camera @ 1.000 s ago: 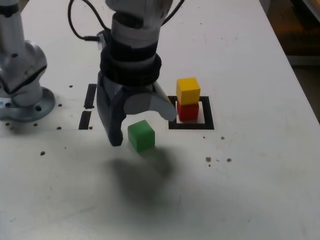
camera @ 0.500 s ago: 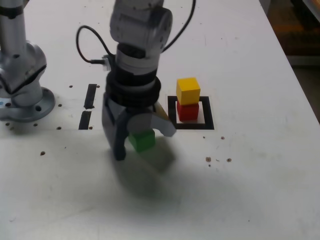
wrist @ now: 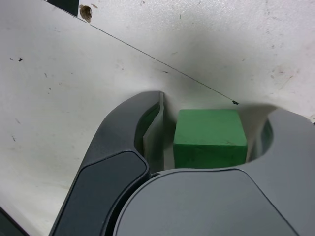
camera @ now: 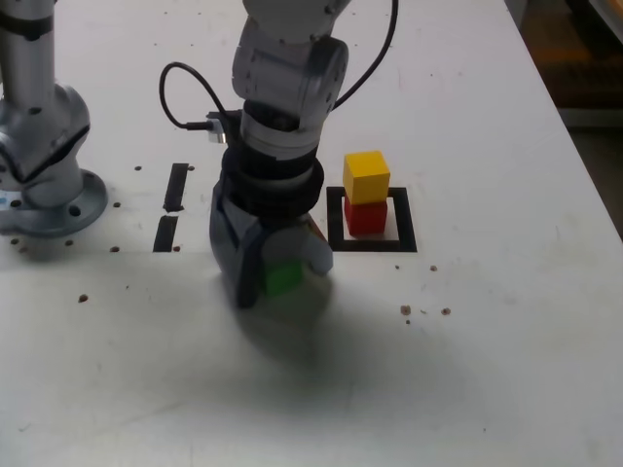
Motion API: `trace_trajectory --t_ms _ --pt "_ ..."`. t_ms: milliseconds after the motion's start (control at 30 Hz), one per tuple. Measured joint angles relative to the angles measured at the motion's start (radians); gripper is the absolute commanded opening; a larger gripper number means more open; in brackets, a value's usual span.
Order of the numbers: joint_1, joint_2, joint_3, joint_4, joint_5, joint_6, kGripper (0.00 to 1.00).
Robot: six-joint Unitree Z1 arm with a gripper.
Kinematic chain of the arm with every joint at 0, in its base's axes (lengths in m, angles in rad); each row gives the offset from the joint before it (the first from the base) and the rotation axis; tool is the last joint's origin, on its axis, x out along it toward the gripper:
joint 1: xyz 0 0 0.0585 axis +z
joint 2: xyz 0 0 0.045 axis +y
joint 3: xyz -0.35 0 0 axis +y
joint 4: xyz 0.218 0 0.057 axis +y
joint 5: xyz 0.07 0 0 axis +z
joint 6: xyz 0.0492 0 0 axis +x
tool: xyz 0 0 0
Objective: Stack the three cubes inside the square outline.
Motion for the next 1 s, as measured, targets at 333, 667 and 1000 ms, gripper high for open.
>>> trace_trajectory --t_ms 333,667,1000 --pt "0.008 -0.001 -0.013 0.006 0.028 0.000 0.27" --pt "0.011 -0.201 -0.079 0.246 0.080 0.003 0.17" --pt "0.194 -0.209 -0.383 0.587 0.142 0.271 0.13"
